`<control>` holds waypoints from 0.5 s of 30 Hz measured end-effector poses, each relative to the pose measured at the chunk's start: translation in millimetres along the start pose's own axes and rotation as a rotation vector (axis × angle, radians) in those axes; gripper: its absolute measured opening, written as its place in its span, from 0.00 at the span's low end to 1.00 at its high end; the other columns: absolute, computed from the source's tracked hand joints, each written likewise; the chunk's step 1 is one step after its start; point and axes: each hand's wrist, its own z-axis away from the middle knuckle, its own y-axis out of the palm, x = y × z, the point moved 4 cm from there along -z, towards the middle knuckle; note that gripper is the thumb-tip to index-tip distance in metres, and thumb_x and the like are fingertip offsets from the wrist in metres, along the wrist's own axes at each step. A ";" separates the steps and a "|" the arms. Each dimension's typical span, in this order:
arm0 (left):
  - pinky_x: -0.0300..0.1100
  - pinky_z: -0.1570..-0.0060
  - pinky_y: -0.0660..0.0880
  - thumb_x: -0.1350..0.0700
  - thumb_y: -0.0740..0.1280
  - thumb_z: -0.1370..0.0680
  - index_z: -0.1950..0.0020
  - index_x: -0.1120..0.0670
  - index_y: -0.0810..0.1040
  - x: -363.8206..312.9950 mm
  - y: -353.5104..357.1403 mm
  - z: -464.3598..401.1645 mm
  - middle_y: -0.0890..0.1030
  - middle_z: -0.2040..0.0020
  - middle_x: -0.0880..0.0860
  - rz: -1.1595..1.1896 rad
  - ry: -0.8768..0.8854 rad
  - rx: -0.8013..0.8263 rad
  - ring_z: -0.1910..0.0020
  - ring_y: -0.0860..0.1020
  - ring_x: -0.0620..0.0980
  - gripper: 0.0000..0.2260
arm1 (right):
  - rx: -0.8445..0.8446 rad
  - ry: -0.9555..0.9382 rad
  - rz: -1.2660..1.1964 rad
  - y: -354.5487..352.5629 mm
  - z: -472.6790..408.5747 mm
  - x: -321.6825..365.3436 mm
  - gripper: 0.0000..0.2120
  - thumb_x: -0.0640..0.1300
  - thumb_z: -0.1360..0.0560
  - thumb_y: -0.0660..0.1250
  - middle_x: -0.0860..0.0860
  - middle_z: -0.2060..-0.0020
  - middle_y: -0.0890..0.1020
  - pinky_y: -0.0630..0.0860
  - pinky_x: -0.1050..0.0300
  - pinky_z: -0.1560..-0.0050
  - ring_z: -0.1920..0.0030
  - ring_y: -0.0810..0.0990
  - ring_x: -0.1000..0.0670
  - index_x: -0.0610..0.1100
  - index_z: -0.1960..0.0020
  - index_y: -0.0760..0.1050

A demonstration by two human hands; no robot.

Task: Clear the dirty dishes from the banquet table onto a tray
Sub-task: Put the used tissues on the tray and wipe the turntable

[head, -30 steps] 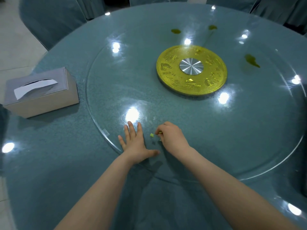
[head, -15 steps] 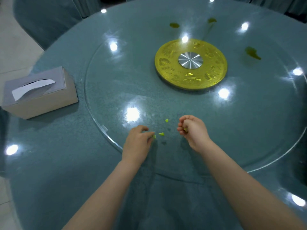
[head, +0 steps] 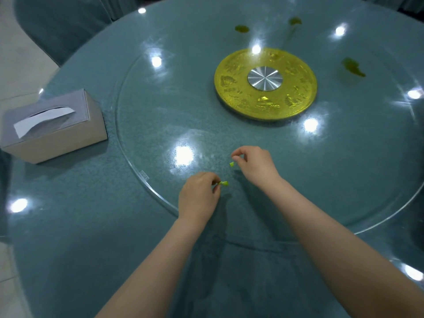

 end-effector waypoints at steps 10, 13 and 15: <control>0.41 0.56 0.67 0.53 0.66 0.23 0.44 0.51 0.81 -12.4 12.2 -1.2 0.78 0.49 0.50 -0.113 0.060 0.029 0.49 0.74 0.53 0.09 | -0.009 -0.007 0.077 5.9 14.8 -10.9 0.04 0.51 0.26 0.68 0.51 0.57 0.77 0.70 0.55 0.56 0.53 0.77 0.46 0.51 0.54 0.80; 0.39 0.59 0.64 0.54 0.65 0.22 0.46 0.54 0.81 -18.0 17.1 -5.2 0.78 0.50 0.52 -0.090 0.075 0.064 0.51 0.76 0.53 0.08 | -0.083 0.135 -0.071 -0.8 35.4 -27.0 0.03 0.48 0.27 0.64 0.54 0.66 0.76 0.67 0.56 0.61 0.60 0.77 0.46 0.51 0.59 0.72; 0.39 0.61 0.62 0.54 0.64 0.22 0.49 0.55 0.80 -22.6 19.2 -7.9 0.78 0.52 0.53 -0.100 0.095 0.082 0.54 0.77 0.53 0.08 | -0.181 0.239 -0.198 -13.1 50.9 -44.0 0.05 0.46 0.29 0.63 0.55 0.71 0.75 0.64 0.57 0.64 0.65 0.74 0.50 0.50 0.62 0.69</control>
